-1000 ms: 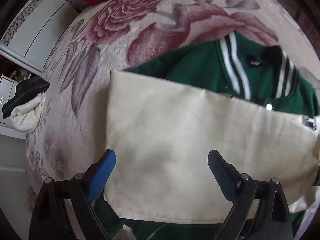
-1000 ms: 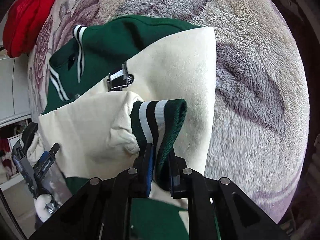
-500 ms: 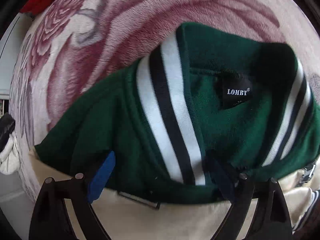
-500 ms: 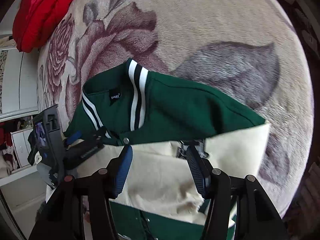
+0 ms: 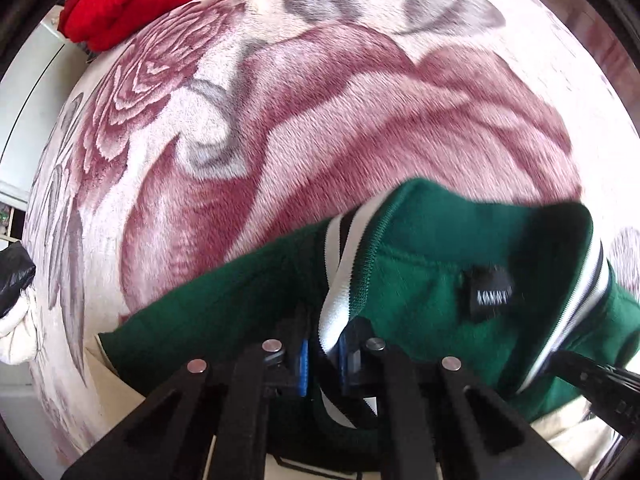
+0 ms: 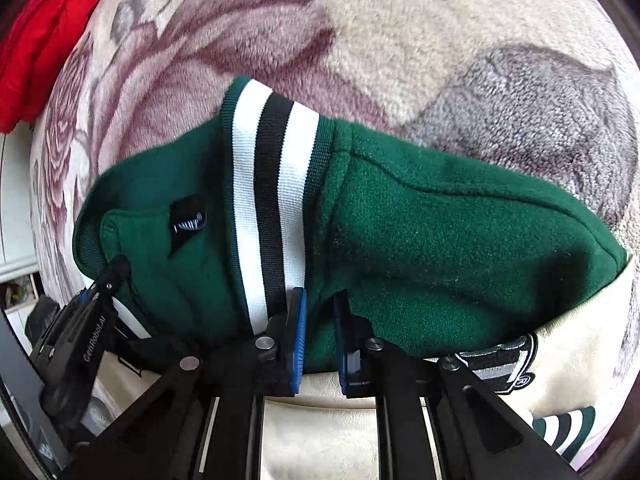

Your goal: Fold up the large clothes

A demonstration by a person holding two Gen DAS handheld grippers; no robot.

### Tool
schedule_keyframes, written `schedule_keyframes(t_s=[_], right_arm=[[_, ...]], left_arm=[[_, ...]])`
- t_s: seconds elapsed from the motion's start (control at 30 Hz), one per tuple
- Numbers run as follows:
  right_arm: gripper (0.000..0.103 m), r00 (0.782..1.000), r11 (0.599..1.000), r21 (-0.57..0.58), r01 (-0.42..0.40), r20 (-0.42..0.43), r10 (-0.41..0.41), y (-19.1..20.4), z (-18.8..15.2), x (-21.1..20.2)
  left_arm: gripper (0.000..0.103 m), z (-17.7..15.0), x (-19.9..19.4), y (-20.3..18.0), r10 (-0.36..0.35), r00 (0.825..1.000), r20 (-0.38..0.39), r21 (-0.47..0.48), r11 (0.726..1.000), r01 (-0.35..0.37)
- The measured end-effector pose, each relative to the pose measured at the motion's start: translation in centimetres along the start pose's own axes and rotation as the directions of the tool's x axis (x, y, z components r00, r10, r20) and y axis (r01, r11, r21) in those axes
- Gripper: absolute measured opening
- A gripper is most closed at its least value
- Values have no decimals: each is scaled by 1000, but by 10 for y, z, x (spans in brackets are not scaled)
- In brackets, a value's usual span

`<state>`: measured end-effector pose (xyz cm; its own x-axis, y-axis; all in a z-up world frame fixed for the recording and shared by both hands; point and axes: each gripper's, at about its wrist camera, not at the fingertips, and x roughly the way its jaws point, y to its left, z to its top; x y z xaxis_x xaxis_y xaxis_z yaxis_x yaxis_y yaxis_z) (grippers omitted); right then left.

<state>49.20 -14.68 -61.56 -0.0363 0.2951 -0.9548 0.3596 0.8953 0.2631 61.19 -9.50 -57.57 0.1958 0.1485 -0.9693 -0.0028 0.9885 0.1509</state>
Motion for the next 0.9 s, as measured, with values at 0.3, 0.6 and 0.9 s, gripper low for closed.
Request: schedule_keyframes(t_s=[0.3,0.6,0.9], right_arm=[[14,999,1000,8,13,-42,-12,11,27,5],[62,978,979,-42,-202,-55,199,-89,-58,-119],[62,988,998,47,51,-146,-43,-242,-192,-100]], left_arm=[[16,8,7,1,7,999,-52,42,999,-5],[94,-47,-86,17,-137,988,74,61,989,132],[94,-180,-102,15,-90,995,-49,9,996,90]])
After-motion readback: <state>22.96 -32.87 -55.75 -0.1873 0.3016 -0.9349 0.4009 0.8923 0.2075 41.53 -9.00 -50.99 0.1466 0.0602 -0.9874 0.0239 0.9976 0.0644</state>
